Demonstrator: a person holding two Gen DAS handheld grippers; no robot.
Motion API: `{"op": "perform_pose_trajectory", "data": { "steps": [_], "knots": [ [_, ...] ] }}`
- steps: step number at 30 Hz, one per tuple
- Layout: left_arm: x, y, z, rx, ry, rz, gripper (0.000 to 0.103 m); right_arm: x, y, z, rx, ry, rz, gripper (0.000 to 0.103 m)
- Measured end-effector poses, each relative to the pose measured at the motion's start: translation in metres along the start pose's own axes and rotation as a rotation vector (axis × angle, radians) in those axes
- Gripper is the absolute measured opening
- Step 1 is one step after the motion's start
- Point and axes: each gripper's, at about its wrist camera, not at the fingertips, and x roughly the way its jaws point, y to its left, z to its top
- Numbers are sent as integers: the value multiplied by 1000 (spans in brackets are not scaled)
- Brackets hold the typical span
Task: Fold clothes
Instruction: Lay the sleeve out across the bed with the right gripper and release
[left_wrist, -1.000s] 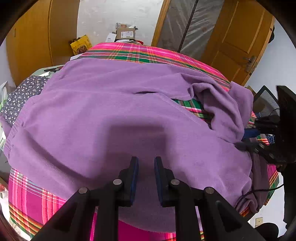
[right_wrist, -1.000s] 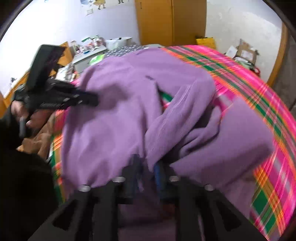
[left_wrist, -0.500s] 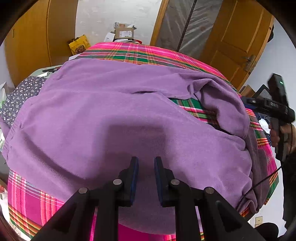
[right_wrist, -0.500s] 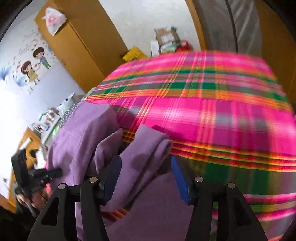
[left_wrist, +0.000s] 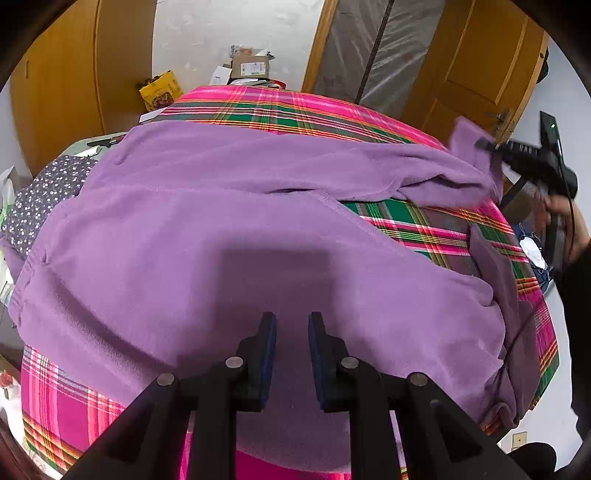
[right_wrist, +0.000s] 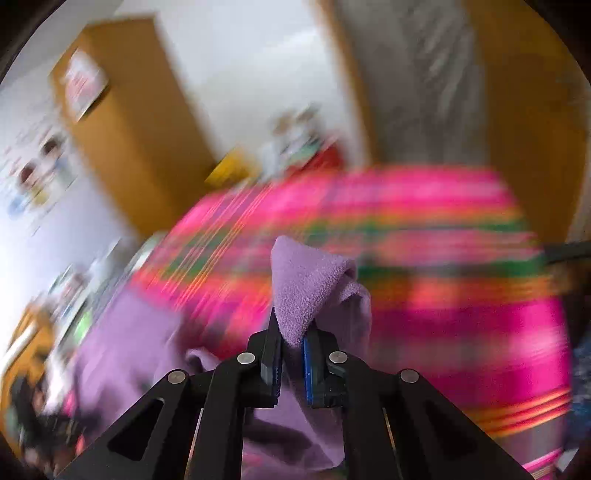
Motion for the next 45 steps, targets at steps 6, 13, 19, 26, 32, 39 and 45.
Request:
{"op": "perform_pose_trajectory", "data": {
  "steps": [6, 13, 19, 26, 32, 39, 45],
  "knots": [
    [0, -4, -1, 10, -3, -16, 18, 2, -59, 4, 125, 37, -141, 39],
    [-2, -8, -1, 20, -11, -20, 18, -25, -52, -79, 123, 146, -24, 42],
    [0, -18, -4, 41, -1, -34, 18, -52, -28, -157, 134, 255, 75, 42],
    [-8, -31, -12, 68, -14, -51, 18, -51, -10, -175, 143, 292, 113, 42],
    [-13, -32, -20, 61, -22, -51, 18, -43, -1, -171, 156, 276, 113, 41],
    [-19, -33, -26, 61, -31, -54, 18, -44, 9, -169, 124, 240, 109, 7],
    [-21, -38, -27, 75, -35, -68, 18, -74, 3, -156, 100, 155, 65, 6]
  ]
}}
